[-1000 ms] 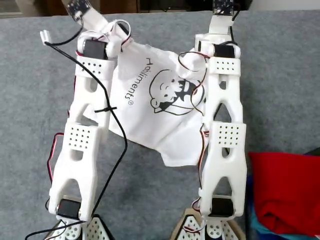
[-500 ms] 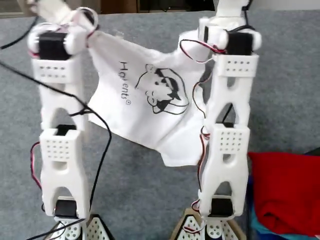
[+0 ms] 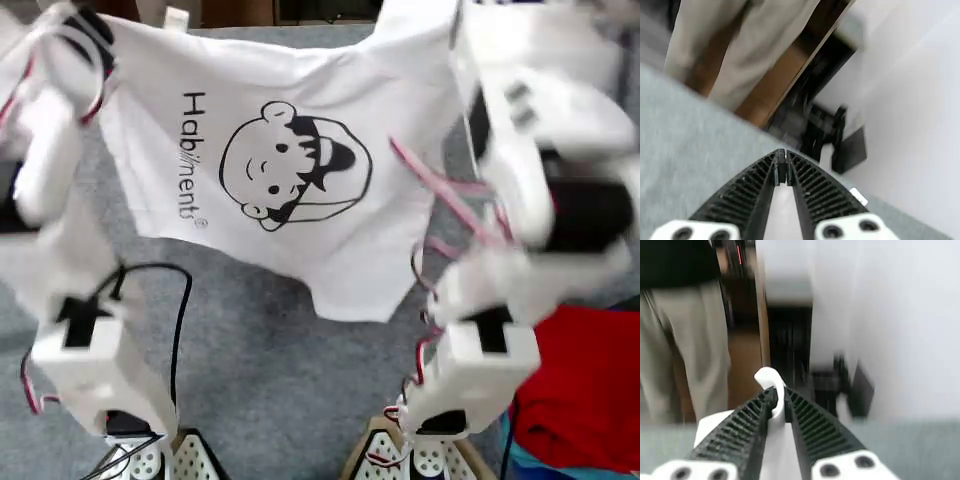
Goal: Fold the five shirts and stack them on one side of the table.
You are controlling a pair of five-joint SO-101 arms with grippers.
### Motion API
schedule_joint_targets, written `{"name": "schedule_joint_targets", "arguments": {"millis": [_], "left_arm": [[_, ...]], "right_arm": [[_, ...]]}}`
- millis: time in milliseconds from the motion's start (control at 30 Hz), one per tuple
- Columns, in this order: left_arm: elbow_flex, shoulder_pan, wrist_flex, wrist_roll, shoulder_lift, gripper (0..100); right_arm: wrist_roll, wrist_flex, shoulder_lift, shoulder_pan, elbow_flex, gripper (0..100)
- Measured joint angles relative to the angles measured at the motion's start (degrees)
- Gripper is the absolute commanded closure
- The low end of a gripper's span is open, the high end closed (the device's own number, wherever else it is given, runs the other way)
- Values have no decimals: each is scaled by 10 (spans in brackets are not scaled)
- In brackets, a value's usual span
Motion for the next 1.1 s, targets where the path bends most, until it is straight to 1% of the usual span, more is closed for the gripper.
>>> {"name": "schedule_joint_targets", "arguments": {"millis": [133,267,400,533,633,733,833,933,1000,1100], "left_arm": [[0,0,0,-48,-86,981],[0,-4,0,-95,-155,981],[63,-4,0,-120,-222,981],[187,-4,0,-120,-295,981],[293,-4,0,-120,-370,981],[408,-4,0,-120,-432,981],[524,-5,0,-124,-457,981],[624,-5,-6,-125,-447,981],[691,-18,-31,-125,-447,981],[790,-47,-107,-124,-449,981]], "right_arm": [[0,-18,-77,0,-10,994],[0,-44,-105,0,-11,994],[0,-56,-106,0,-11,994],[0,-56,-107,0,2,994],[3,-61,-113,-3,68,994],[21,-62,-113,-16,112,994],[30,-64,-113,-32,173,994],[32,-84,-112,-37,252,994],[32,-109,-112,-36,314,994],[32,-162,-111,-37,413,994]]}}
